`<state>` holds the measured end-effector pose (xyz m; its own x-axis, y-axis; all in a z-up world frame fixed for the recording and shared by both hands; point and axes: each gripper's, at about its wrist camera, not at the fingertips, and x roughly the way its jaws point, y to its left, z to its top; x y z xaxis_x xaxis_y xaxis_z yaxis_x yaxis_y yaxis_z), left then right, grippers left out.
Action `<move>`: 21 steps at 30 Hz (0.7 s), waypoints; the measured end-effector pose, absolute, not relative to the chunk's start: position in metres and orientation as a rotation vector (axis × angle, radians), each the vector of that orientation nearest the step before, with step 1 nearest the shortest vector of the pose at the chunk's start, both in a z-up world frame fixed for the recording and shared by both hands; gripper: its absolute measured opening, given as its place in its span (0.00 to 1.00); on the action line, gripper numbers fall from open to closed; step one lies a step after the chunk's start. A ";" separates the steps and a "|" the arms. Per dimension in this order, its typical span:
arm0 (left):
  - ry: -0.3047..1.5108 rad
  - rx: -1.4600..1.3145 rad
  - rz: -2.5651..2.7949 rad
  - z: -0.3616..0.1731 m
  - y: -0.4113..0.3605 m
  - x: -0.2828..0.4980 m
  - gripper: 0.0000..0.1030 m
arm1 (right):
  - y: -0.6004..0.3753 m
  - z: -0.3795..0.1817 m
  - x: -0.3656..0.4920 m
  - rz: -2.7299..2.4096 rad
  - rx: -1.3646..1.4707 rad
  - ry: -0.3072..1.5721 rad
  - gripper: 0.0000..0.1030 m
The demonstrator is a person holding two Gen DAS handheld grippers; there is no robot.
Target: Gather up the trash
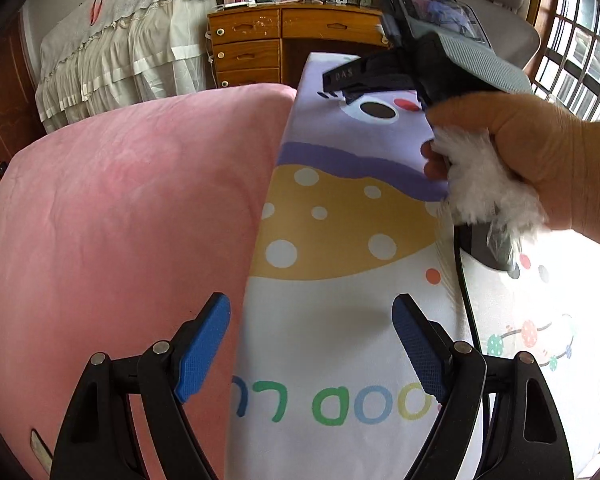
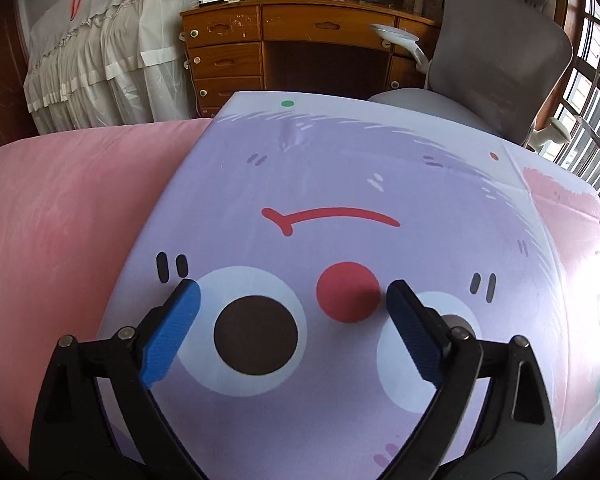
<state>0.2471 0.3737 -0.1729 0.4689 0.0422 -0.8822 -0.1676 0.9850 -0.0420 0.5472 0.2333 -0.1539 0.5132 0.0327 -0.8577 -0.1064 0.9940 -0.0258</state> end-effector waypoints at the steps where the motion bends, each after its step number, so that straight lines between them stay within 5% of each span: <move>1: 1.056 -0.149 0.132 -0.175 0.374 0.250 0.82 | 0.234 -0.156 0.554 0.080 -0.076 1.033 0.97; 13: 1.051 -0.383 0.147 -0.215 0.409 0.264 0.91 | 0.234 -0.160 0.560 0.068 -0.074 1.032 0.98; 21: 1.034 -0.301 0.209 -0.221 0.408 0.272 0.95 | 0.234 -0.161 0.563 0.068 -0.074 1.031 0.98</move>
